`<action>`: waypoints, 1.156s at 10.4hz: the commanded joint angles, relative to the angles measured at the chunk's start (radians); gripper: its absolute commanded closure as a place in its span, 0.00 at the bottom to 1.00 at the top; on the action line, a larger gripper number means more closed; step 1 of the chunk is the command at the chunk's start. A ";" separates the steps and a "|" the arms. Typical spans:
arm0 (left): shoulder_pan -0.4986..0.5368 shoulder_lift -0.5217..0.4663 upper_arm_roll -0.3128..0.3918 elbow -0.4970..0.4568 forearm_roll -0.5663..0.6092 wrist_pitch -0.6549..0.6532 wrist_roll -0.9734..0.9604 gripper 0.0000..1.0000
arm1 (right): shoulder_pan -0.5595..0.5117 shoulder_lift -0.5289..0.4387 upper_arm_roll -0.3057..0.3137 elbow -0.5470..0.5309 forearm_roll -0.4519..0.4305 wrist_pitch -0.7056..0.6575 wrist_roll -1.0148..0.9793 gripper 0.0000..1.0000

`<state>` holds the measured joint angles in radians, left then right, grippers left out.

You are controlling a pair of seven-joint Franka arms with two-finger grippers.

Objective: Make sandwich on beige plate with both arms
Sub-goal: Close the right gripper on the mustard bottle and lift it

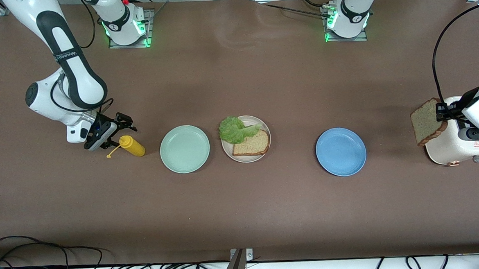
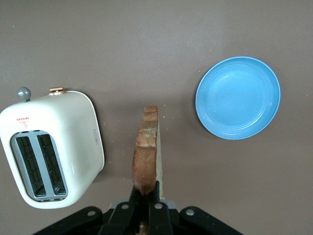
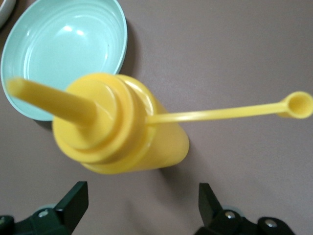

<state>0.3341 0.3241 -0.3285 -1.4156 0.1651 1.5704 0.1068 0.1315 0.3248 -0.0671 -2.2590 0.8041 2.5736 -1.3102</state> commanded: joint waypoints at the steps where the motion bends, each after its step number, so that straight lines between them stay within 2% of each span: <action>1: -0.001 -0.008 -0.001 0.014 -0.019 -0.016 -0.004 1.00 | -0.006 0.033 -0.023 0.035 0.012 -0.006 -0.081 0.00; 4: -0.003 -0.007 -0.001 0.014 -0.019 -0.018 -0.004 1.00 | -0.009 0.048 -0.057 0.075 0.000 -0.099 -0.092 0.00; 12: 0.002 -0.007 0.006 0.014 -0.021 -0.020 -0.004 1.00 | -0.006 0.057 -0.053 0.076 -0.014 -0.086 -0.132 0.00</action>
<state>0.3360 0.3241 -0.3273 -1.4155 0.1646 1.5698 0.1047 0.1282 0.3720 -0.1212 -2.1985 0.8003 2.4975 -1.4293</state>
